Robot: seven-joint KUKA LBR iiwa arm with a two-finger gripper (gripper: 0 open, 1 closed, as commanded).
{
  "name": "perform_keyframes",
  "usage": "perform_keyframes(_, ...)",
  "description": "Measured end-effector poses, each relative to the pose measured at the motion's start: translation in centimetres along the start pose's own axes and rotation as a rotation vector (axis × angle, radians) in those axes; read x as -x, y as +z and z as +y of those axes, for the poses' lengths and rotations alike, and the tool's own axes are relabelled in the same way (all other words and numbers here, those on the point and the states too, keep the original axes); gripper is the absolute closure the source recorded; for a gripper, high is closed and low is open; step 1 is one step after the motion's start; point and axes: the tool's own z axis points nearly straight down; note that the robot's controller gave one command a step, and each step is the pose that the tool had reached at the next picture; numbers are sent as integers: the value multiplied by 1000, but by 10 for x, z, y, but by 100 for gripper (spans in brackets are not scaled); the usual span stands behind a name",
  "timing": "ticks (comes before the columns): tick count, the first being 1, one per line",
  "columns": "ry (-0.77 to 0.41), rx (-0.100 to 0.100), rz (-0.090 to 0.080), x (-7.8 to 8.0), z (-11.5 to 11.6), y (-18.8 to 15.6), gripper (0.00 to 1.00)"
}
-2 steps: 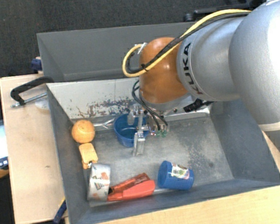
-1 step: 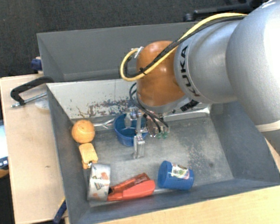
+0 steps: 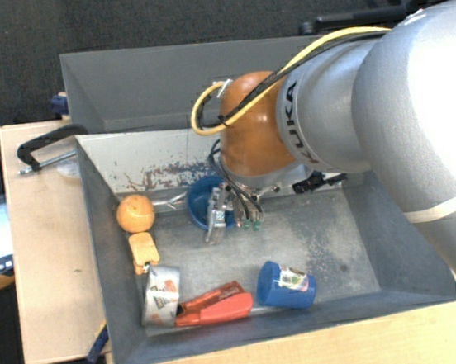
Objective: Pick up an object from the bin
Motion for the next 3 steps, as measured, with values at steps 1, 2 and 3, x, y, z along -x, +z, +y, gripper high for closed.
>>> perform_keyframes(1,1,0,0,0,0,0,100)
perform_keyframes(2,1,0,0,0,0,-1,100)
perform_keyframes(3,1,1,0,0,0,-11,100)
